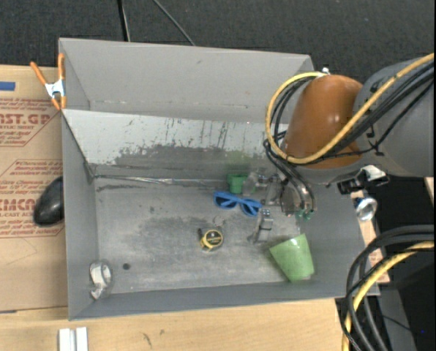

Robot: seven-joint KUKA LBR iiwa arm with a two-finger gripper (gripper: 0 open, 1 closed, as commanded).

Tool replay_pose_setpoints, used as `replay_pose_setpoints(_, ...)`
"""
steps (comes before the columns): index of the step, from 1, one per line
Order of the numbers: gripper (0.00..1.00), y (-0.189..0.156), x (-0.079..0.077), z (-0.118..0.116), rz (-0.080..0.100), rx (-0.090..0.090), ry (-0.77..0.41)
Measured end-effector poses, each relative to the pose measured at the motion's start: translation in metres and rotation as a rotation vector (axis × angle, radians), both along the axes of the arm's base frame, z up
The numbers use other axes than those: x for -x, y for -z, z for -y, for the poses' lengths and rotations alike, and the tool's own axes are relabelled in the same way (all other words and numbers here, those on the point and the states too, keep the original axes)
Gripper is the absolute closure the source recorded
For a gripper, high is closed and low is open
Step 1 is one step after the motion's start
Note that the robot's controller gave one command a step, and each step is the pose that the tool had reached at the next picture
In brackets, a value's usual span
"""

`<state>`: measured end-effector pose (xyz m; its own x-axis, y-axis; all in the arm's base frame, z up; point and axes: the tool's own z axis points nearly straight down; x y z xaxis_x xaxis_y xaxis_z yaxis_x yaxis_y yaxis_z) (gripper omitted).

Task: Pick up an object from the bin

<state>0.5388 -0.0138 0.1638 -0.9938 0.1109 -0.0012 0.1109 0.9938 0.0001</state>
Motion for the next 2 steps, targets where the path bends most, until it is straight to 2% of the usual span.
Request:
replay_pose_setpoints(1,0.00,0.0887,-0.0286,0.0141,-0.007,0.000,0.108)
replay_pose_setpoints(2,1.00,0.0848,-0.0301,0.0141,-0.001,0.000,0.107)
